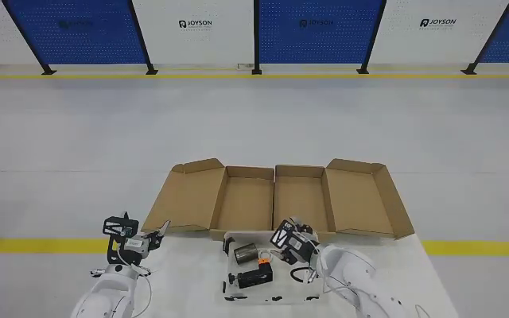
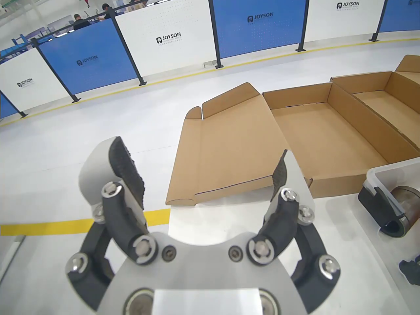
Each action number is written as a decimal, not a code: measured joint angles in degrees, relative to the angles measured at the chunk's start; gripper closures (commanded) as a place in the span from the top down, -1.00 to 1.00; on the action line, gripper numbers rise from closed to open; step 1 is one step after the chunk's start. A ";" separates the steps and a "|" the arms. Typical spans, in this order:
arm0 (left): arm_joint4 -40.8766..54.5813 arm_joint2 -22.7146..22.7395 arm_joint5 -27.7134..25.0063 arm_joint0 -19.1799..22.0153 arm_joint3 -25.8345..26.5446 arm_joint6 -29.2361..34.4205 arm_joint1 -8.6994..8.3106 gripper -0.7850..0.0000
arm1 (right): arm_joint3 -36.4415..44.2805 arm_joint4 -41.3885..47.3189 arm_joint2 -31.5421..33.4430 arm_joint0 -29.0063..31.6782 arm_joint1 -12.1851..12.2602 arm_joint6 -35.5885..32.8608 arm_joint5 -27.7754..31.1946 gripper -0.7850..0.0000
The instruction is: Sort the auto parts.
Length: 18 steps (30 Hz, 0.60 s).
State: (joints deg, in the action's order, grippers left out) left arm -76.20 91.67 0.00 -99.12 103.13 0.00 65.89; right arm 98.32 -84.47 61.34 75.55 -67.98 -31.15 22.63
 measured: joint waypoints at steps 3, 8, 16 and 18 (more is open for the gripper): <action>0.00 0.00 0.00 0.00 0.00 0.00 0.00 1.00 | 0.63 1.35 -0.39 0.09 -0.01 -0.53 1.84 0.87; 0.00 0.00 0.00 0.00 0.00 0.00 0.00 1.00 | 1.54 2.14 -1.07 -0.02 0.33 -3.29 8.27 0.91; 0.00 0.00 0.00 0.00 0.00 0.00 0.00 1.00 | -0.19 -2.36 -5.42 -1.35 -0.20 -5.35 7.55 0.70; 0.00 0.00 0.00 0.00 0.00 0.00 0.00 1.00 | -0.81 -2.41 -6.13 -1.96 -0.41 -5.76 7.11 0.59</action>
State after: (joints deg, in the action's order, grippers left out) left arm -76.20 91.67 0.00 -99.12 103.13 0.00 65.89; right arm 97.51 -86.88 55.20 73.58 -68.39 -36.91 29.74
